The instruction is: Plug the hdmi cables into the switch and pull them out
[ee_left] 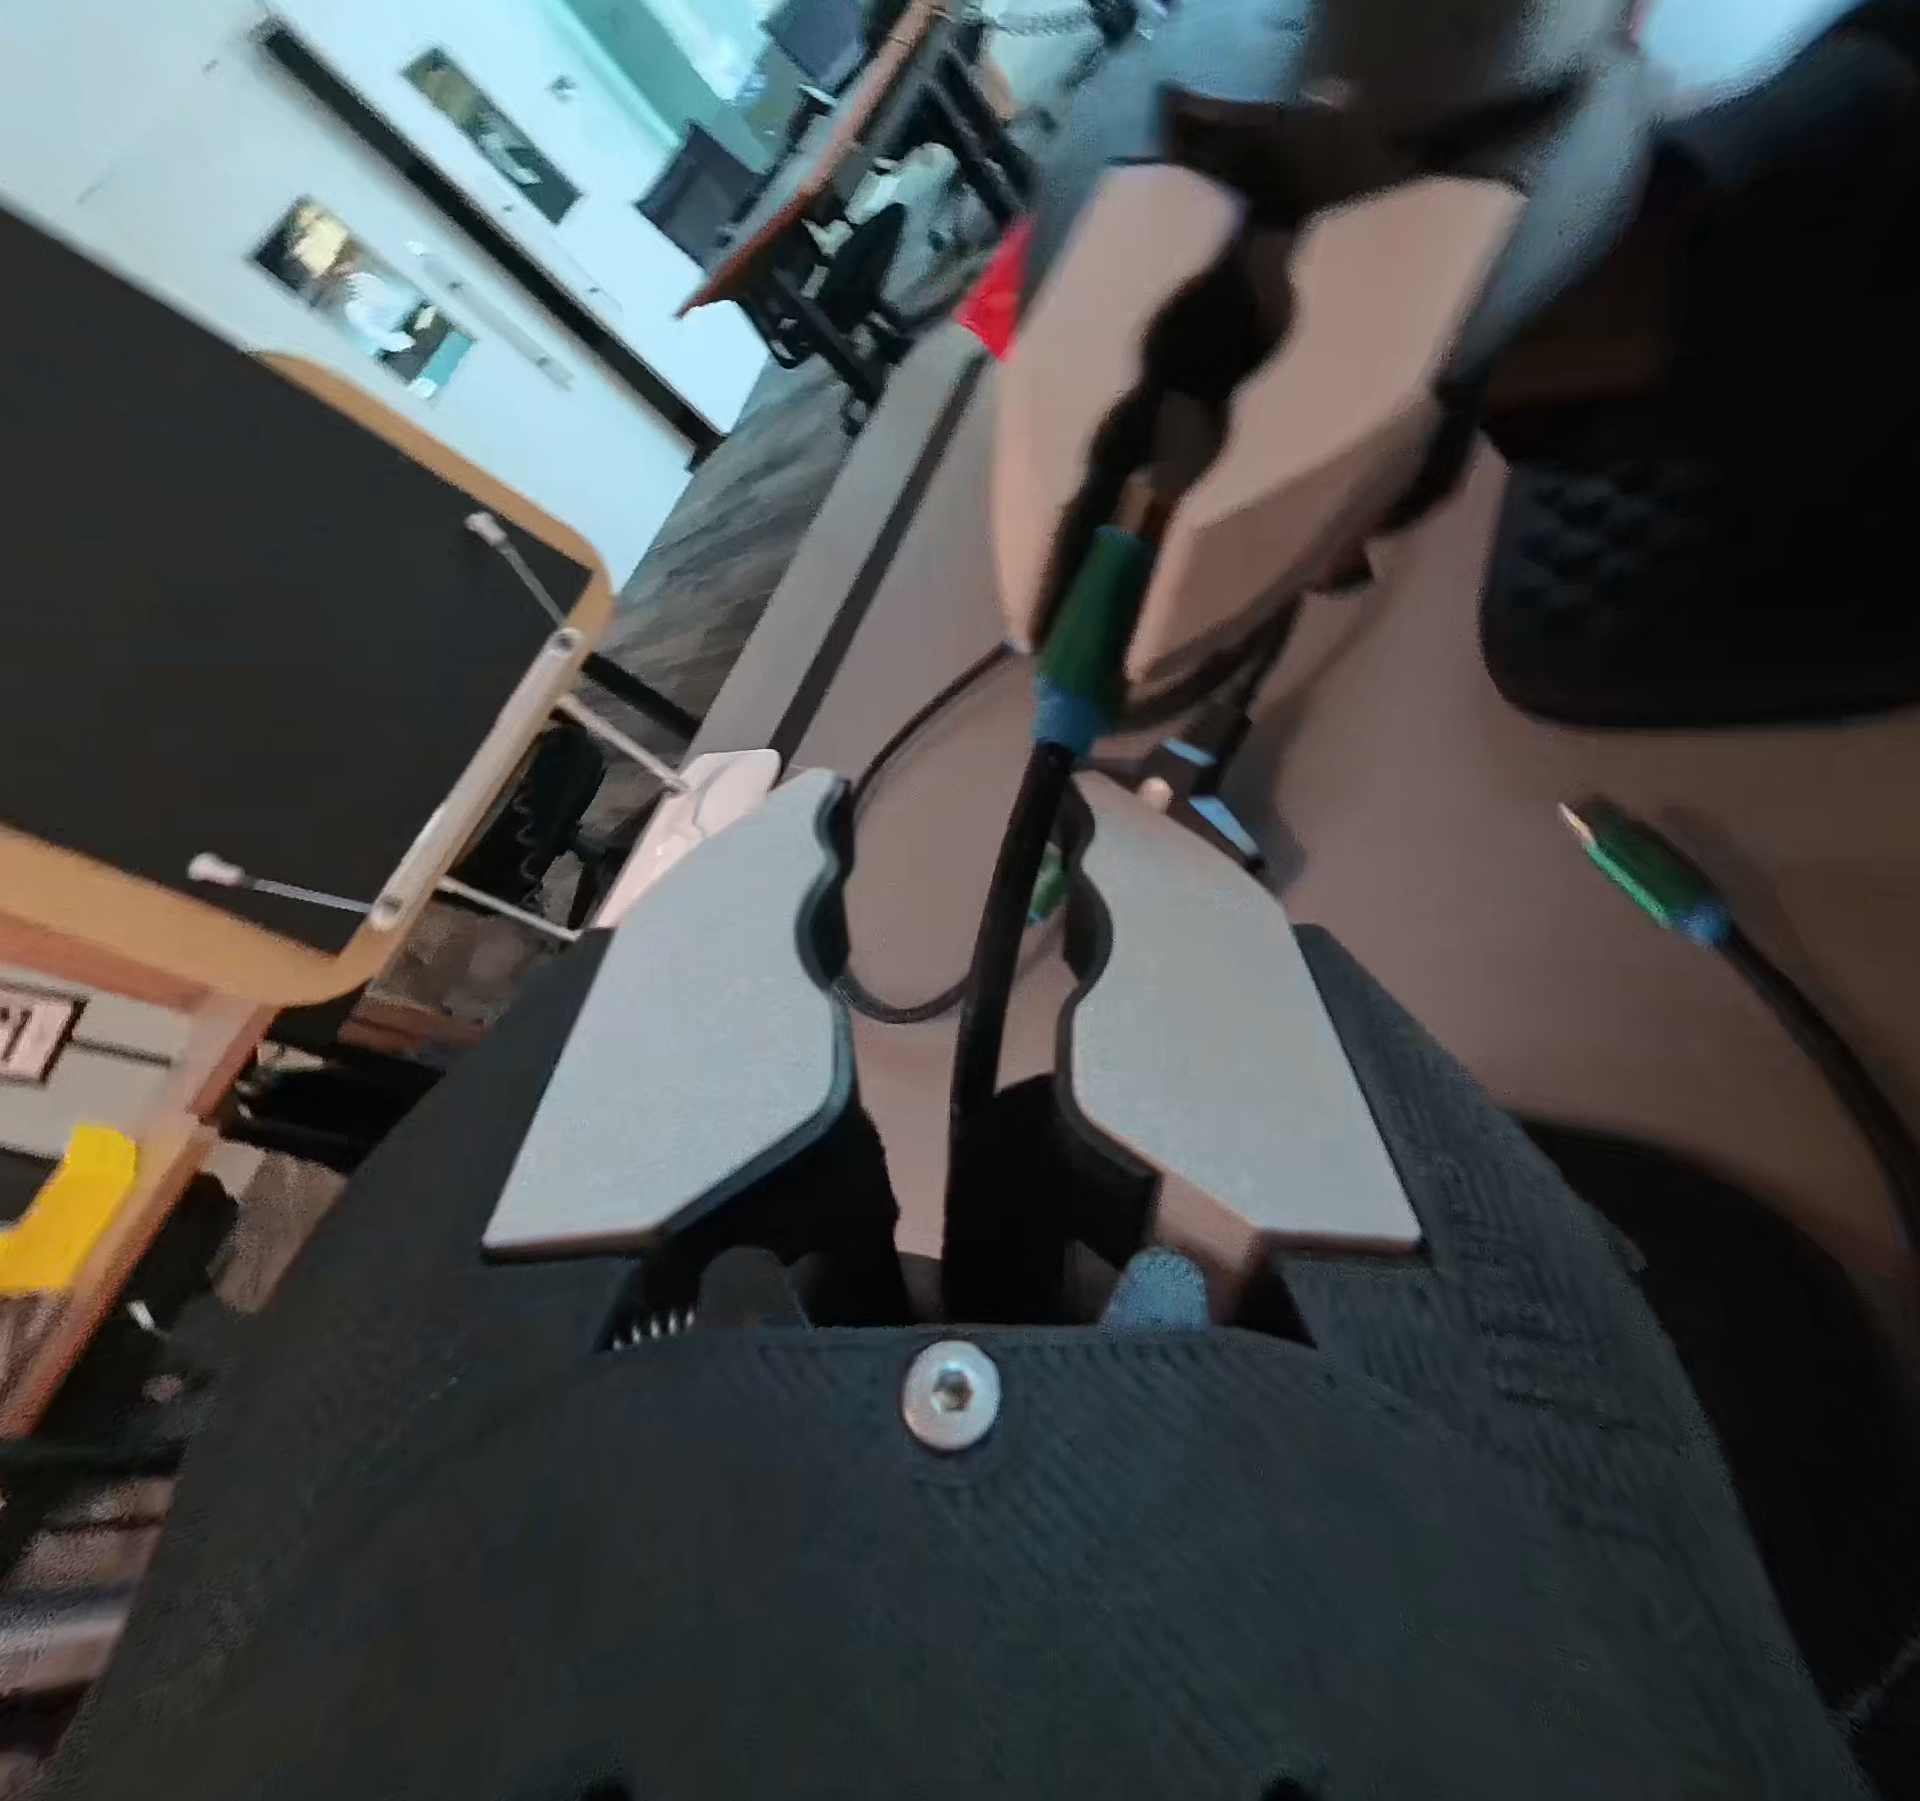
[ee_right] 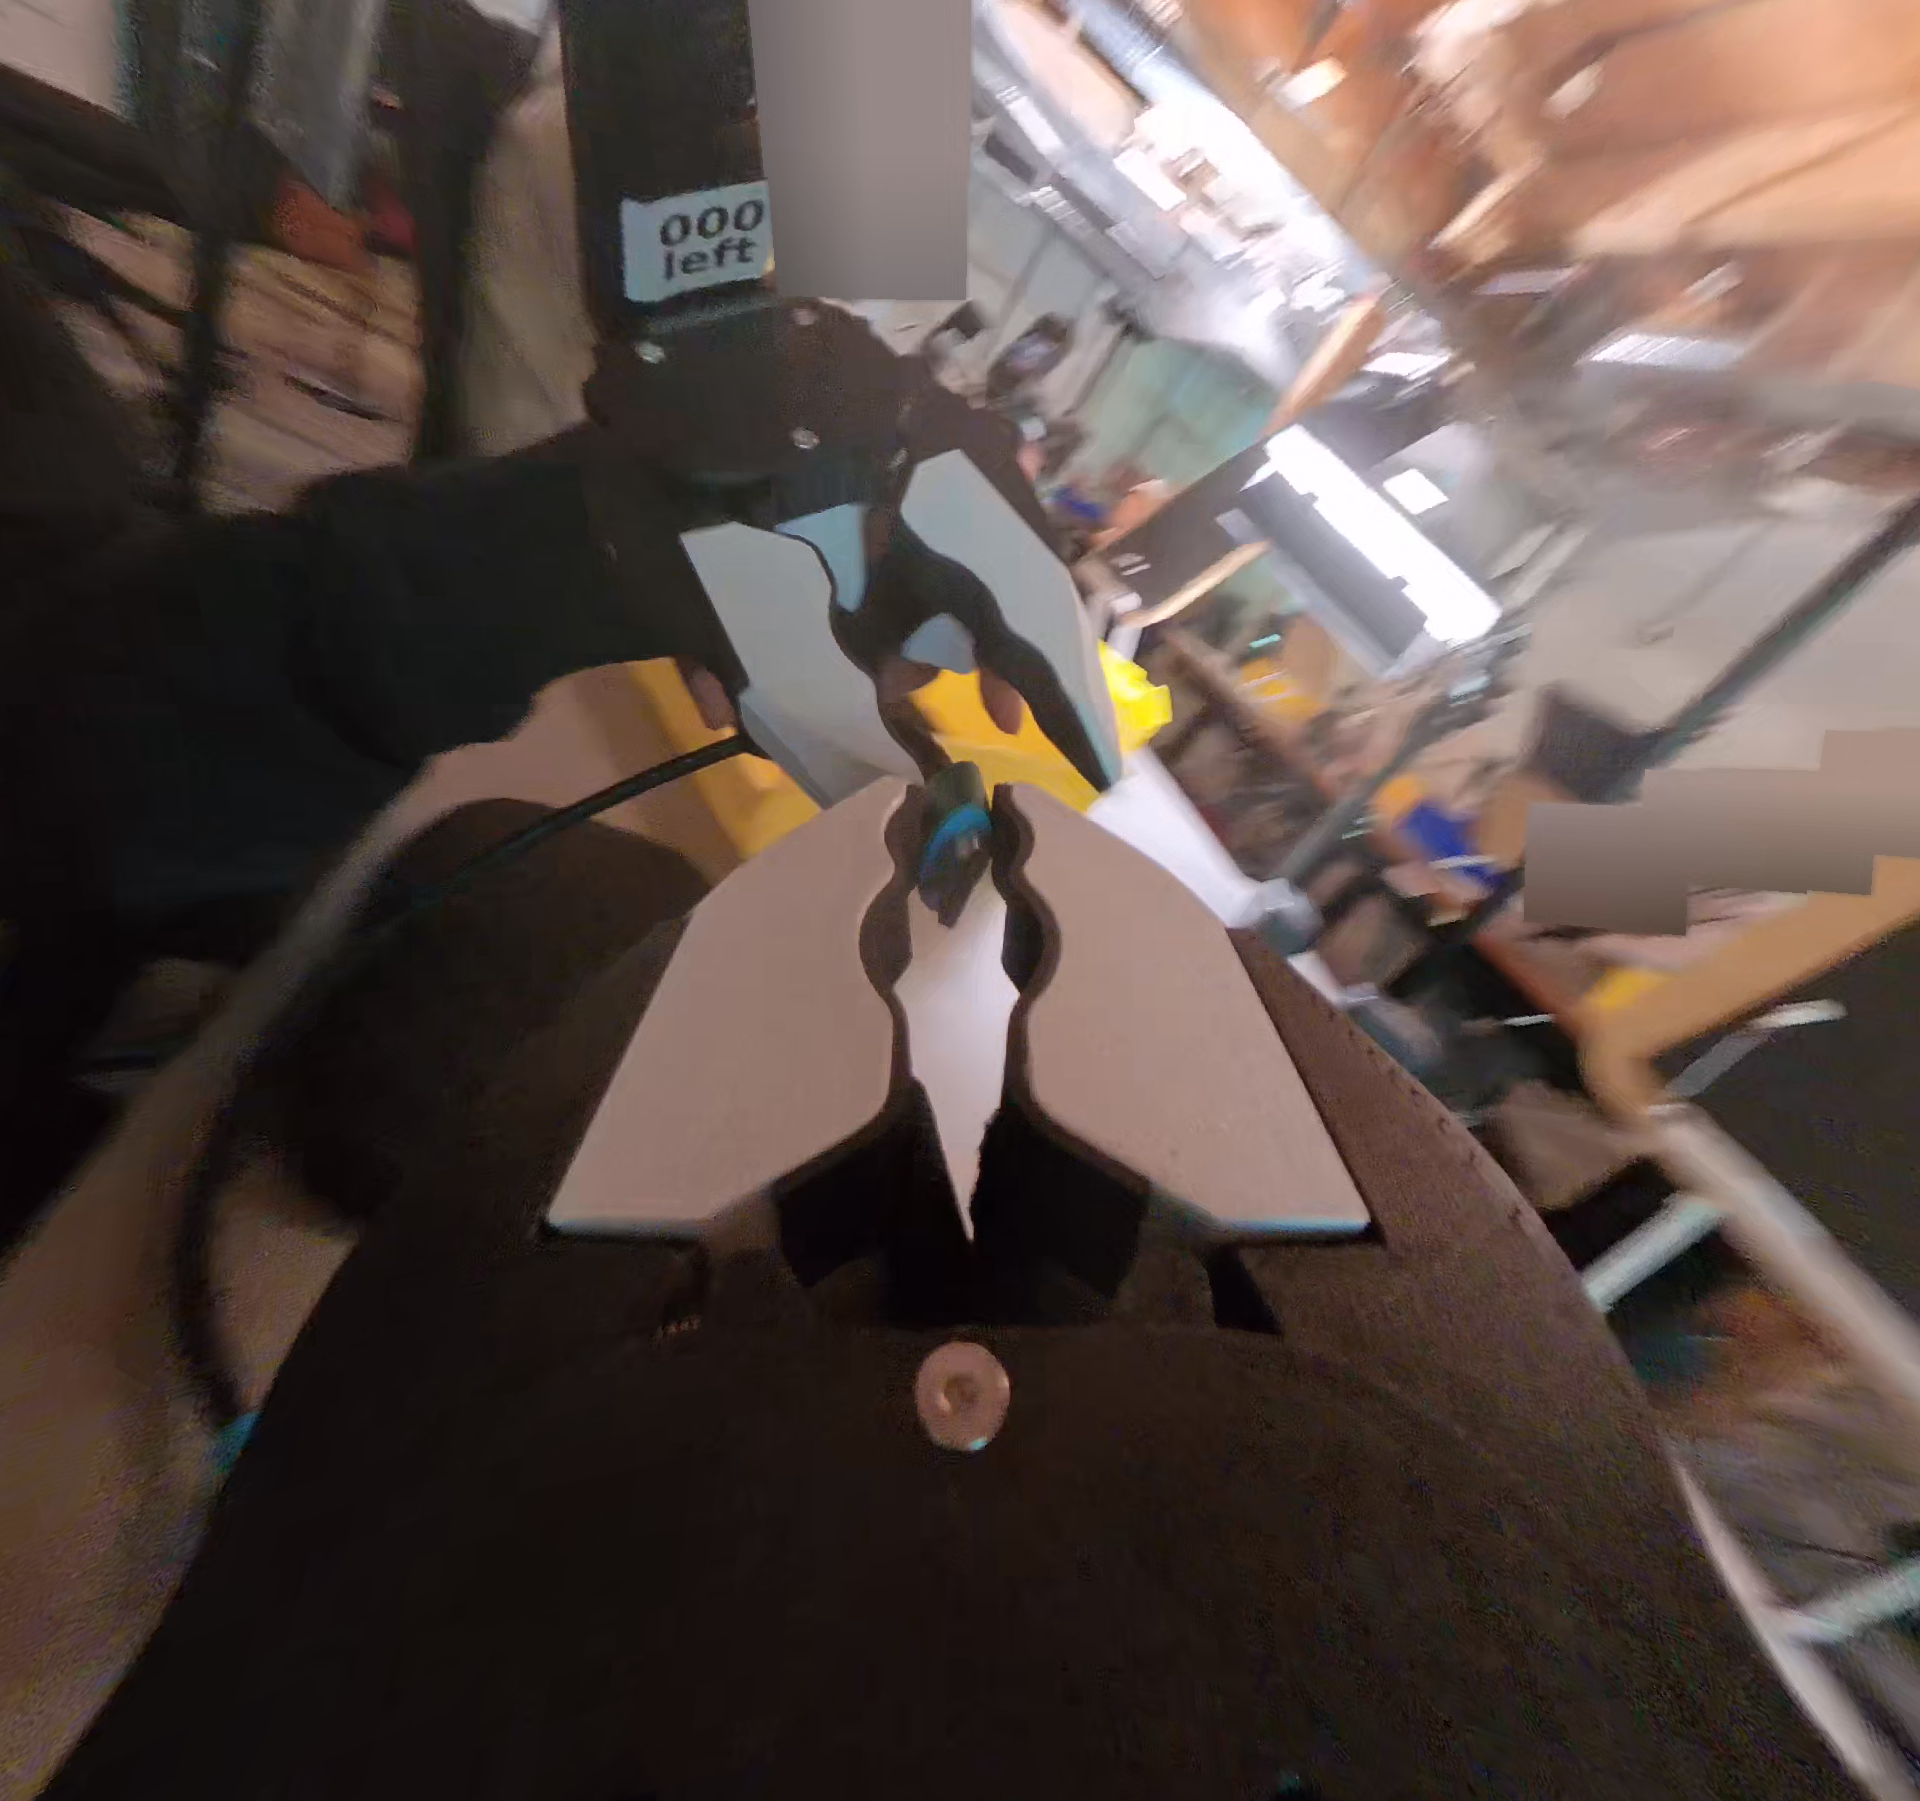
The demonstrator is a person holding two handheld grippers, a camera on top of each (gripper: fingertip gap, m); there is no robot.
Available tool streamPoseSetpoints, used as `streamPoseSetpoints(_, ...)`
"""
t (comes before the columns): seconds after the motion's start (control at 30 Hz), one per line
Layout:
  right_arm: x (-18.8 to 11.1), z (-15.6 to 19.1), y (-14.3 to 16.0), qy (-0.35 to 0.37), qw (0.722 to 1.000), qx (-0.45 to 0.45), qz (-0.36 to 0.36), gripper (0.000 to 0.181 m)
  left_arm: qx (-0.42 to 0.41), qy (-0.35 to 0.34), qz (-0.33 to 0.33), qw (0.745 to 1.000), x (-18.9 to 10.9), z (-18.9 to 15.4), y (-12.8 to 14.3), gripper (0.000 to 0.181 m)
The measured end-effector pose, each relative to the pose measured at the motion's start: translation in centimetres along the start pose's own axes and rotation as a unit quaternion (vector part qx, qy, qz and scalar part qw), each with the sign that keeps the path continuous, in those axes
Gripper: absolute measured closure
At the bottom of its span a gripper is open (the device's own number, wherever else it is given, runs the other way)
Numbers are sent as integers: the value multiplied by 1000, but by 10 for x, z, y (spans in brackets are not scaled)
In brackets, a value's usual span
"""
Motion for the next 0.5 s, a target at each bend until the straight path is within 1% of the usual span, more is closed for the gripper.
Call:
streamPoseSetpoints(0.07, -5, 0, -7, 67, 993, -87, -32, 168, -50, -58, -20, 997, -5, 14, -5, 131)
streamPoseSetpoints(0.1, -8, 0, -11, 101, 985, -128, -48, 169, -73, -84, -40, 993, -10, 20, -9, 129)
streamPoseSetpoints(0.17, -12, 1, -16, 172, 959, -216, -63, 169, -124, -114, -99, 981, -21, 29, -18, 130)
streamPoseSetpoints(0.2, -13, 3, -17, 204, 941, -262, -65, 169, -156, -105, -133, 973, -26, 30, -23, 131)
streamPoseSetpoints(0.23, -13, 6, -18, 230, 920, -310, -70, 169, -194, -72, -166, 964, -28, 28, -28, 134)
streamPoseSetpoints(0.3, -11, 15, -19, 258, 876, -401, -76, 169, -271, 43, -215, 937, -27, 20, -34, 137)
streamPoseSetpoints(0.33, -8, 20, -18, 258, 860, -435, -71, 169, -302, 102, -227, 920, -23, 15, -34, 137)
streamPoseSetpoints(0.4, -3, 30, -18, 239, 846, -472, -69, 169, -340, 196, -234, 889, -8, 4, -27, 134)
streamPoseSetpoints(0.43, -1, 35, -17, 227, 843, -483, -68, 169, -357, 241, -245, 869, -1, -1, -23, 131)
streamPoseSetpoints(0.47, 1, 39, -16, 215, 839, -496, -66, 169, -376, 291, -266, 838, 4, -5, -19, 131)
streamPoseSetpoints(0.5, 3, 42, -15, 204, 834, -509, -64, 169, -391, 345, -301, 798, 5, -8, -18, 131)
Point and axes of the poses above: each gripper's, where its closed fingertips meet, x out along the fingers, y out of its underside, z = x × y across the jaws, the point moved 7 cm from there along -x, back along the fingers, and after that the axes turned 12 degrees about x, right-handed, at the moved point
